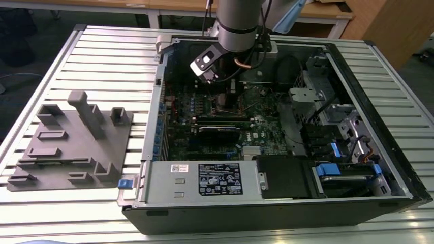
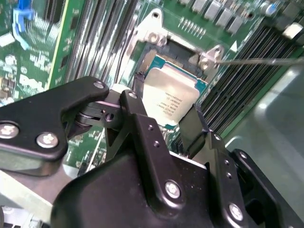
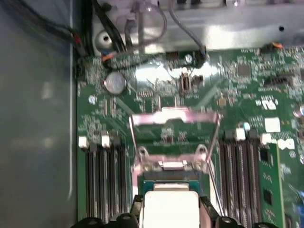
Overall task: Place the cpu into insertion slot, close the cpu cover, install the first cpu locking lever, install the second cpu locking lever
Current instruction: 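Place the cpu into insertion slot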
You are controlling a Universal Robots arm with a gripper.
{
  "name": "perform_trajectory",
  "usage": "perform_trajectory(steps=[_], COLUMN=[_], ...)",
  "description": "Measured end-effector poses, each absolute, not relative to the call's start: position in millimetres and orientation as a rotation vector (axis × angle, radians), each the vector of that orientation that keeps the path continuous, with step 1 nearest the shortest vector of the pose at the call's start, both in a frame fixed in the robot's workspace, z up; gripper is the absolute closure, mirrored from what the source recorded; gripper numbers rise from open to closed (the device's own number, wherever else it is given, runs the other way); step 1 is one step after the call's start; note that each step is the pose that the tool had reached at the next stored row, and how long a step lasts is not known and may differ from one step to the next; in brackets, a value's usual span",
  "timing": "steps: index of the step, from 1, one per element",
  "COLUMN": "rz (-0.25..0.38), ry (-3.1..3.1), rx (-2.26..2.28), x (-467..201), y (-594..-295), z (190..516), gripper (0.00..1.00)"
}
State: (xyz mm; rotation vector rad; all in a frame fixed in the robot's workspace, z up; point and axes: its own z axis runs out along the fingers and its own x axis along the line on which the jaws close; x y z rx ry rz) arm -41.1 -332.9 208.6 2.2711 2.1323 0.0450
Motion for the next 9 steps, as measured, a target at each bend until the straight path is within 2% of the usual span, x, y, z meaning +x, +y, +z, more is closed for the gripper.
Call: perform_trajectory(steps=[9], rz=[0.045], ry=[2.132], rx=[2.271], x=[-37.2], y=[-334.7], z=[206.3], gripper=[0.46])
